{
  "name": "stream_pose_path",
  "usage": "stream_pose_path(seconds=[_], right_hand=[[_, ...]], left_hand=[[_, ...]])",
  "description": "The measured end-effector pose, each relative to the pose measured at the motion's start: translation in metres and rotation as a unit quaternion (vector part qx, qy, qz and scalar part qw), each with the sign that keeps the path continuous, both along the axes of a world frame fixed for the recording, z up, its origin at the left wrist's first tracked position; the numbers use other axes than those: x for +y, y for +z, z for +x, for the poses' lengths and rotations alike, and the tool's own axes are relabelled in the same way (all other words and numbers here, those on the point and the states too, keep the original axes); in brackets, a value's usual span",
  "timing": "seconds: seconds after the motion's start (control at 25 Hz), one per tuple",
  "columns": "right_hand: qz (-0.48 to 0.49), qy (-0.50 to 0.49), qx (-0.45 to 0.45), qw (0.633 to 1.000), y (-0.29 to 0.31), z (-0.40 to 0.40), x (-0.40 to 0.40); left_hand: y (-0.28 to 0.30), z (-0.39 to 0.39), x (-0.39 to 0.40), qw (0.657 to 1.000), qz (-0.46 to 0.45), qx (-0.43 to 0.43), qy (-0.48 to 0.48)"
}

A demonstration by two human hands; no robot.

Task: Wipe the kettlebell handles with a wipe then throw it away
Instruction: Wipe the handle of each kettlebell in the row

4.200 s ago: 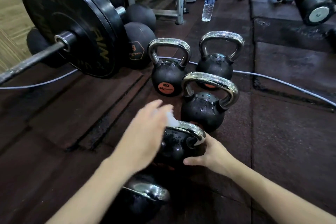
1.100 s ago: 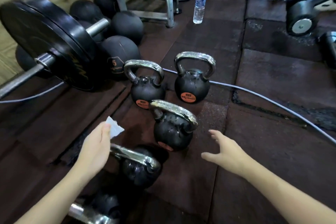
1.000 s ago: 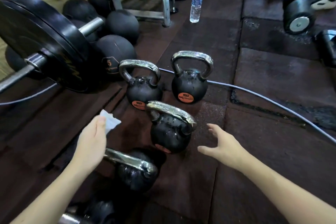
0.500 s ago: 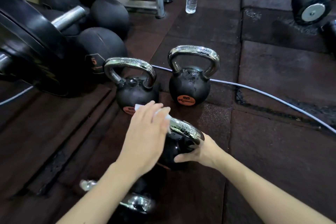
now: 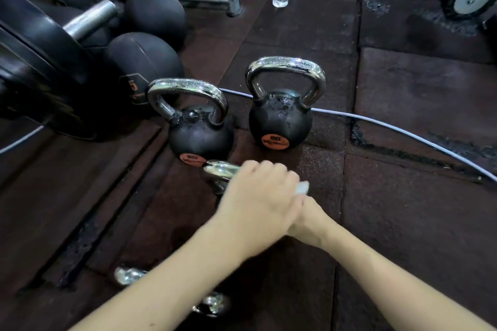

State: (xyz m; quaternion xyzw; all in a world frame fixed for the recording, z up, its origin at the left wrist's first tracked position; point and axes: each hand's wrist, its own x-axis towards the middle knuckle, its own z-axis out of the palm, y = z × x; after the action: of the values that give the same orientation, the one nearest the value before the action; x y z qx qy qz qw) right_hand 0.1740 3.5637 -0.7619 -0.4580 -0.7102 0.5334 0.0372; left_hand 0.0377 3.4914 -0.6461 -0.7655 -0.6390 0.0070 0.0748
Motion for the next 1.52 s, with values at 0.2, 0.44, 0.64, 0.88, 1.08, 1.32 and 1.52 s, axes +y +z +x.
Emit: stream_pose_path(seconds=[0.2, 0.44, 0.64, 0.88, 1.08, 1.32, 1.52], right_hand=[[-0.006, -0.008, 0.064, 0.998, -0.011, 0.000, -0.001], [-0.006, -0.015, 0.089, 0.996, -0.013, 0.003, 0.001], [0.016, -0.011, 0.072, 0.997, -0.013, 0.001, 0.000], [0.038, 0.012, 0.076, 0.996, -0.002, -0.001, -0.003], [-0.004, -0.025, 0.085, 0.996, -0.008, -0.001, 0.000], [-0.059, -0.037, 0.113, 0.991, -0.009, -0.001, 0.001], [-0.023, -0.025, 0.054, 0.998, 0.003, 0.001, -0.002]], left_hand=[[-0.018, -0.099, -0.027, 0.929, -0.004, -0.322, 0.184], [-0.033, -0.079, -0.041, 0.853, 0.036, -0.475, 0.212], [-0.009, -0.037, -0.034, 0.971, 0.081, -0.223, -0.002], [-0.017, -0.014, 0.003, 0.991, 0.057, -0.070, -0.099], [-0.008, -0.068, -0.007, 0.994, 0.006, -0.106, -0.036], [-0.017, -0.123, -0.022, 0.958, -0.019, -0.278, 0.071], [0.013, -0.053, -0.005, 0.995, 0.014, -0.099, -0.017]])
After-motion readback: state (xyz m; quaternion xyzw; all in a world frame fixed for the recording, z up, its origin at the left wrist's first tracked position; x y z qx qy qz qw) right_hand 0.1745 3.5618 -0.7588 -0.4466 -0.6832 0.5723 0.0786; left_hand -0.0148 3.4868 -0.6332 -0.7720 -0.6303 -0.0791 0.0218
